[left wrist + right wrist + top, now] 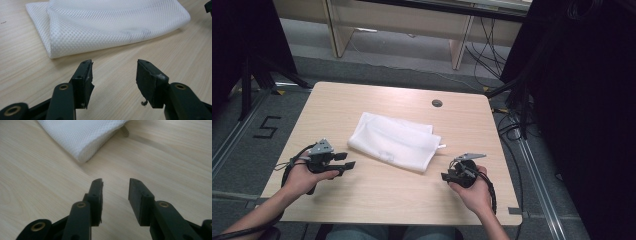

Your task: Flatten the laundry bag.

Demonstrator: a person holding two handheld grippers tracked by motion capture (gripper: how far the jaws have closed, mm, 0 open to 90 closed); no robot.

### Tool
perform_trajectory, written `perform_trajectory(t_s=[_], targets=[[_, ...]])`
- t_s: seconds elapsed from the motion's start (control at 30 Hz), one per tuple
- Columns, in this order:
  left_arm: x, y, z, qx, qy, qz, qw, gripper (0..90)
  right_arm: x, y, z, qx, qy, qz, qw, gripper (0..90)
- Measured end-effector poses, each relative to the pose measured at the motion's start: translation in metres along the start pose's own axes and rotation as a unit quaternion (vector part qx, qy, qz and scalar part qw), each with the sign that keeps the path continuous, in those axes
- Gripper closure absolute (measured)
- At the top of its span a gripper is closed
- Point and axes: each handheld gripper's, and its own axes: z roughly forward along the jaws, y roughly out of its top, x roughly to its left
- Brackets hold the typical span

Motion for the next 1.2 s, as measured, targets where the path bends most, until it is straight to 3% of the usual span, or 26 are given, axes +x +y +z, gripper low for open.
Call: perform_trajectory(t_s=[0.07,0.1,0.13,0.2,0.23,0.27,0.3,0.37,0.4,0.43,0.47,0.5,0.53,0.7,0.77,0.83,0.87,0.9,0.97,1.03,1.07,1.1,1.13,1.2], targets=[[0.0,0.0,0.001,0.004,0.002,0.002,1.0,49.2,-0.001,-0.001,0.004,-0.02,0.013,0.004,0.9997,67.4],[0.001,0.0,0.002,0.005,-0.003,0.004,1.0,50.5,-0.001,0.0,0.001,-0.002,0.004,0.003,1.0,68.0],[0.0,0.0,0.003,0.0,-0.001,-0.002,1.0,52.4,-0.005,0.001,0.003,-0.018,0.002,-0.017,0.9997,68.7],[0.0,0.002,0.002,0.003,0.004,-0.004,1.0,56.5,-0.003,0.0,0.004,-0.027,0.007,0.008,0.9996,69.9],[0.001,0.003,0.001,0.001,0.007,-0.003,1.0,58.9,-0.001,0.001,0.003,-0.018,0.004,0.017,0.9997,69.9],[0.001,0.004,0.001,-0.001,0.009,-0.005,0.9999,59.7,-0.002,0.002,0.001,-0.014,0.005,0.006,0.9999,69.8],[0.002,0.005,0.001,-0.007,0.015,-0.006,0.9998,59.6,-0.004,0.002,0.002,-0.023,0.002,-0.007,0.9997,69.6],[0.005,0.007,0.001,-0.007,0.024,0.001,0.9997,57.9,0.001,0.004,-0.001,-0.01,0.003,0.012,0.9999,69.5],[0.007,0.009,0.001,-0.01,0.033,-0.007,0.9994,57.1,-0.002,0.006,0.002,-0.03,0.003,-0.015,0.9994,70.0],[0.009,0.011,0.001,-0.017,0.04,-0.011,0.999,56.5,0.004,0.008,0.0,-0.024,0.005,0.008,0.9997,71.1],[0.01,0.014,0.0,-0.02,0.047,-0.016,0.9986,56.2,0.004,0.011,0.0,-0.029,0.002,-0.008,0.9995,72.2],[0.011,0.018,0.0,-0.025,0.052,-0.019,0.9982,56.0,0.007,0.014,0.0,-0.035,0.004,-0.007,0.9993,73.7],[0.012,0.021,-0.001,-0.028,0.056,-0.02,0.9978,56.0,0.011,0.016,0.0,-0.036,0.009,0.008,0.9993,75.2],[0.016,0.036,0.004,-0.041,0.069,-0.037,0.9961,55.2,0.018,0.025,0.002,-0.035,0.009,-0.01,0.9993,80.7],[0.02,0.045,0.014,-0.033,0.071,-0.041,0.9961,50.8,0.023,0.029,0.002,-0.023,0.015,0.016,0.9995,79.4],[0.022,0.047,0.018,-0.033,0.076,-0.041,0.9957,48.1,0.021,0.03,0.004,-0.022,0.01,0.008,0.9997,78.1],[0.025,0.053,0.026,-0.031,0.085,-0.037,0.9953,47.7,0.021,0.032,0.011,-0.038,0.013,0.011,0.9991,75.1],[0.026,0.055,0.028,-0.032,0.088,-0.04,0.9948,47.0,0.021,0.035,0.011,-0.023,0.012,0.013,0.9996,74.4],[0.028,0.058,0.031,-0.029,0.092,-0.042,0.9944,46.5,0.022,0.036,0.012,-0.021,0.016,0.019,0.9995,73.4],[0.03,0.063,0.037,-0.019,0.097,-0.044,0.9941,46.6,0.023,0.04,0.015,-0.015,0.011,0.02,0.9996,71.3],[0.033,0.067,0.04,0.0,0.109,-0.029,0.9937,46.8,0.024,0.044,0.019,-0.014,0.014,0.021,0.9996,70.0],[0.033,0.067,0.04,0.0,0.109,-0.029,0.9937,46.9,0.025,0.045,0.021,-0.016,0.011,0.02,0.9996,69.4],[0.035,0.068,0.045,0.018,0.114,-0.022,0.9931,47.3,0.025,0.047,0.022,-0.014,0.013,0.022,0.9996,68.8],[0.035,0.067,0.051,0.029,0.115,-0.028,0.9926,47.4,0.026,0.05,0.025,-0.012,0.012,0.025,0.9995,66.8]])
